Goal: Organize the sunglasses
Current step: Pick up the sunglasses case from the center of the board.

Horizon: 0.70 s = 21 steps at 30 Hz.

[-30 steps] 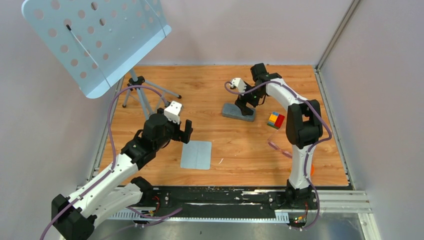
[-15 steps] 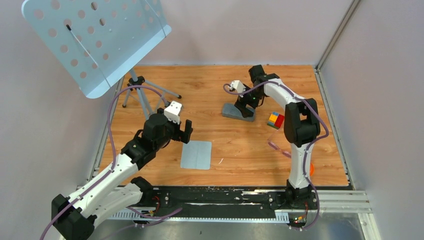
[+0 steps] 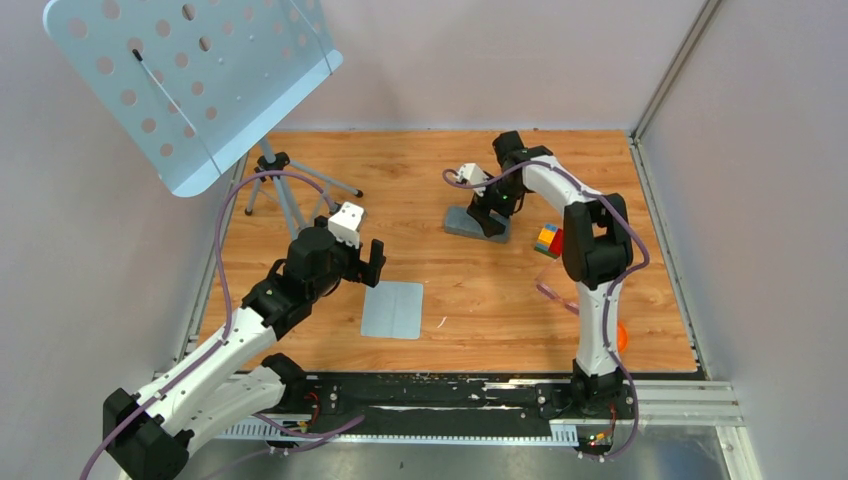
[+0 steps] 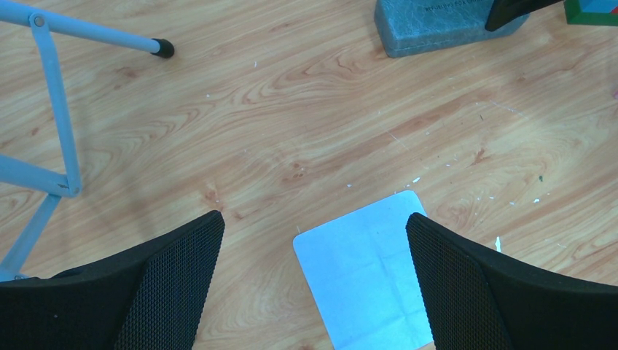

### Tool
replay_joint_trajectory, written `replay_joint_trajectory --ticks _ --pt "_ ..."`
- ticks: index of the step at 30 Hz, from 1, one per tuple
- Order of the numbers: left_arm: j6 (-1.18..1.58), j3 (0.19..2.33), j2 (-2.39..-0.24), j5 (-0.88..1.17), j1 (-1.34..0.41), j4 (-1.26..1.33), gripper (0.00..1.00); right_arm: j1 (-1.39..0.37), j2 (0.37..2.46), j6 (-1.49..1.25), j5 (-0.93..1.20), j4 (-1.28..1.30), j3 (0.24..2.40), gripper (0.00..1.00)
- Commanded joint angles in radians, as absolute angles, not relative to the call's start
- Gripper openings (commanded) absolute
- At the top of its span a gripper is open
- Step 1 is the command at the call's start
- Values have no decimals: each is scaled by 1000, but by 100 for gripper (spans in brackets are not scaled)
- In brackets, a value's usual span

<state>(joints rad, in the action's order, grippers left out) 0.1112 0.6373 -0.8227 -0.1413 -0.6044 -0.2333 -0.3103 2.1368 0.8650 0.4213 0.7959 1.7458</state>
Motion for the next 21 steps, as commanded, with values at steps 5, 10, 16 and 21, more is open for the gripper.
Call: replay_joint_trajectory --ticks 5,10,16,21 --pt "103 637 -819 -141 -605 -227 100 -335 2183 877 416 848 1797 86" --pt "103 637 -820 -141 -605 -228 100 -337 2197 884 416 881 1818 67" --pt "103 636 -818 -140 -606 -226 100 -337 2208 866 423 957 1867 41" --pt "106 637 -827 -135 -605 -223 100 -335 2111 821 474 1001 1847 18"
